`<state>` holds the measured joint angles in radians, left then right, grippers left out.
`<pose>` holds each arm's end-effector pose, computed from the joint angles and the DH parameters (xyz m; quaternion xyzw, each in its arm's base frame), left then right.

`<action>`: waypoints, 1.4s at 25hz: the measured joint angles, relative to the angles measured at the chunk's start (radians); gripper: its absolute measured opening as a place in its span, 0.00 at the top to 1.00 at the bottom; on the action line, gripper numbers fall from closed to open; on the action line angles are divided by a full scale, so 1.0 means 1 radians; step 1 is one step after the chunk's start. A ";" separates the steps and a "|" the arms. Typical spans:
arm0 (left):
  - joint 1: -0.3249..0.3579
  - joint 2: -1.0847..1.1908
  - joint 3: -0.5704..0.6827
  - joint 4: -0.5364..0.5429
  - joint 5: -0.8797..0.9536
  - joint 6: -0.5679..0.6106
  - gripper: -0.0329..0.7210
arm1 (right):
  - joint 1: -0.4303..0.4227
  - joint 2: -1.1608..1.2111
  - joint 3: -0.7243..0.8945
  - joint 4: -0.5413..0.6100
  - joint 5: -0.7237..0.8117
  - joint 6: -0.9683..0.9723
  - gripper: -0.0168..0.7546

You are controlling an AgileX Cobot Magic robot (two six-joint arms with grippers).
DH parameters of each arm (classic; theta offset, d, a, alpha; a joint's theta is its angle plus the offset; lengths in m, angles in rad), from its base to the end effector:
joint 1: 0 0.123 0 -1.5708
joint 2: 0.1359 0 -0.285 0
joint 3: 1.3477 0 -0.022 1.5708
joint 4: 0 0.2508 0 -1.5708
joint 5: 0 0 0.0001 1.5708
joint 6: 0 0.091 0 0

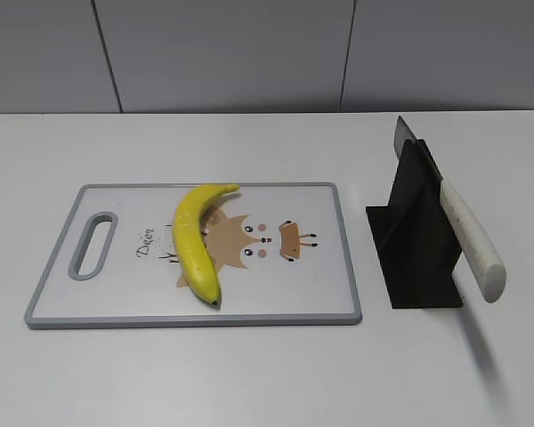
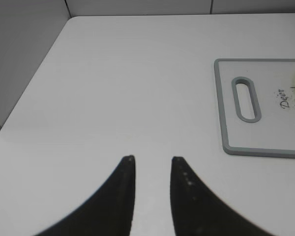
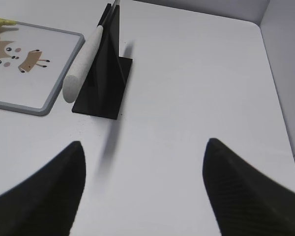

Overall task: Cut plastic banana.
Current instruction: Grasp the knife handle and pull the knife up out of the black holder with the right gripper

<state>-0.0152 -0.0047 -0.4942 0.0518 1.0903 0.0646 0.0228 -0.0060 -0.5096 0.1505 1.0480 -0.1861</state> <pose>-0.0061 0.0043 0.2734 0.0330 0.8602 0.0384 0.5074 -0.0072 0.0117 0.2817 -0.0909 0.8385 0.0315 0.5364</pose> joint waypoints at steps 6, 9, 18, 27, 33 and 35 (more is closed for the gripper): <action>0.000 0.000 0.000 0.000 0.000 0.000 0.64 | 0.000 0.000 0.000 0.000 0.000 0.000 0.23; 0.000 0.000 0.000 0.000 0.000 0.000 0.64 | 0.000 0.000 0.000 0.000 0.000 0.001 0.23; 0.000 0.000 0.000 0.000 0.000 0.000 0.64 | 0.000 0.000 0.000 0.000 0.000 0.001 0.23; 0.000 0.000 0.000 0.000 0.000 0.000 0.64 | 0.000 0.000 0.000 0.000 0.000 0.000 0.23; 0.000 0.000 0.000 0.000 0.000 0.000 0.64 | 0.000 0.049 -0.031 0.005 0.000 0.001 0.23; 0.000 0.000 0.000 0.000 0.000 0.000 0.64 | 0.000 0.106 -0.055 0.005 0.004 0.013 0.23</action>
<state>-0.0152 -0.0047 -0.4942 0.0518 1.0903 0.0646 0.0228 0.1004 -0.5644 0.1555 1.0521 -0.1732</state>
